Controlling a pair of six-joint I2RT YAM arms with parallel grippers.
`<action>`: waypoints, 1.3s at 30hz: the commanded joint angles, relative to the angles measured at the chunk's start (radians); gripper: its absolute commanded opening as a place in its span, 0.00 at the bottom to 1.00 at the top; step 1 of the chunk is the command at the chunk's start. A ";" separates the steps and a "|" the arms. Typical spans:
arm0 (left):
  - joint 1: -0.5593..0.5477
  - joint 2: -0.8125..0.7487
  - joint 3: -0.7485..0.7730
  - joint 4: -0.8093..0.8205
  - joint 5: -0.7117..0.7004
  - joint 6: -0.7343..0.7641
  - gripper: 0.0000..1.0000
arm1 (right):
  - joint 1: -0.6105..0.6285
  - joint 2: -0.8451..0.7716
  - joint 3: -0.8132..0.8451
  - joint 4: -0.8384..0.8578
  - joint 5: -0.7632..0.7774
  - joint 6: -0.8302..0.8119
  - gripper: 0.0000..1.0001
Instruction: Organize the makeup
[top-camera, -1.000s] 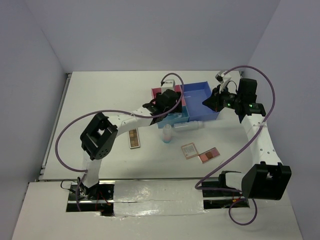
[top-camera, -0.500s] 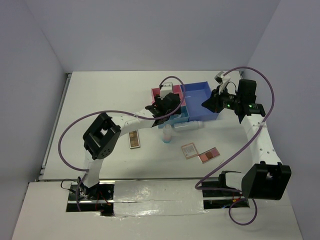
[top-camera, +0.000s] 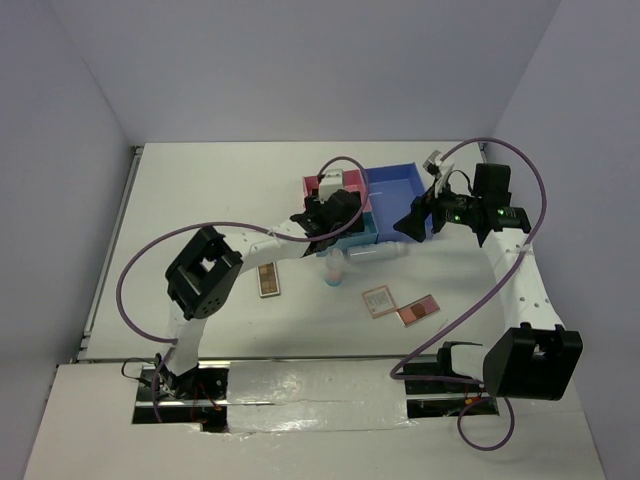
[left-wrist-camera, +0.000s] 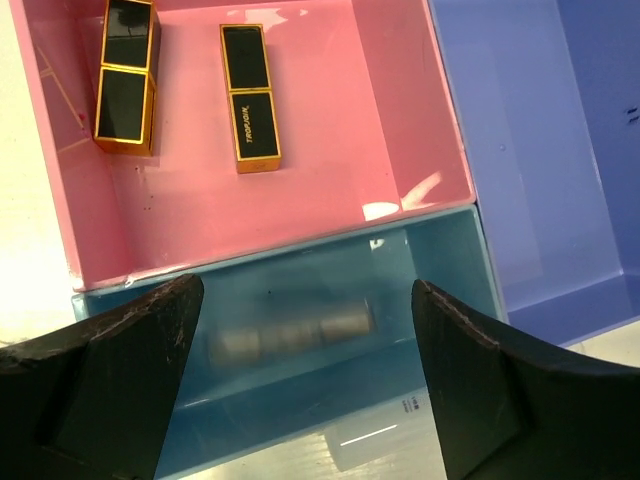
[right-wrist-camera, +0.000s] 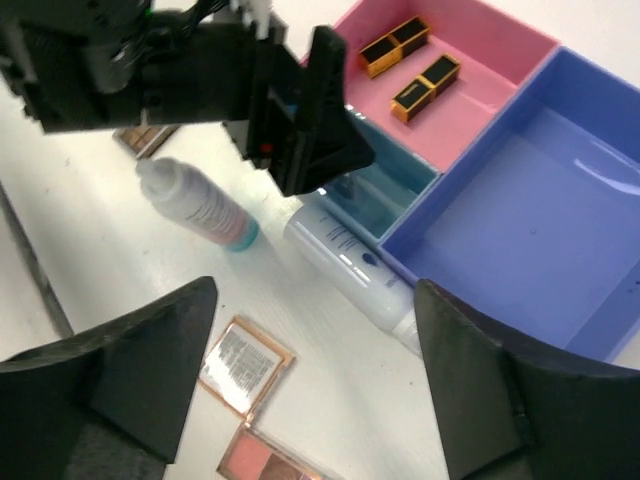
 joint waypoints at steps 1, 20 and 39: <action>-0.002 -0.061 -0.015 0.009 0.005 -0.008 0.99 | -0.006 -0.027 0.034 -0.107 -0.083 -0.147 0.88; 0.167 -0.657 -0.454 -0.032 0.154 0.093 0.15 | 0.001 0.079 -0.122 -0.808 0.188 -1.461 0.77; 0.308 -1.207 -0.943 -0.113 0.150 -0.057 0.98 | 0.093 0.028 -0.419 -0.383 0.472 -1.290 0.88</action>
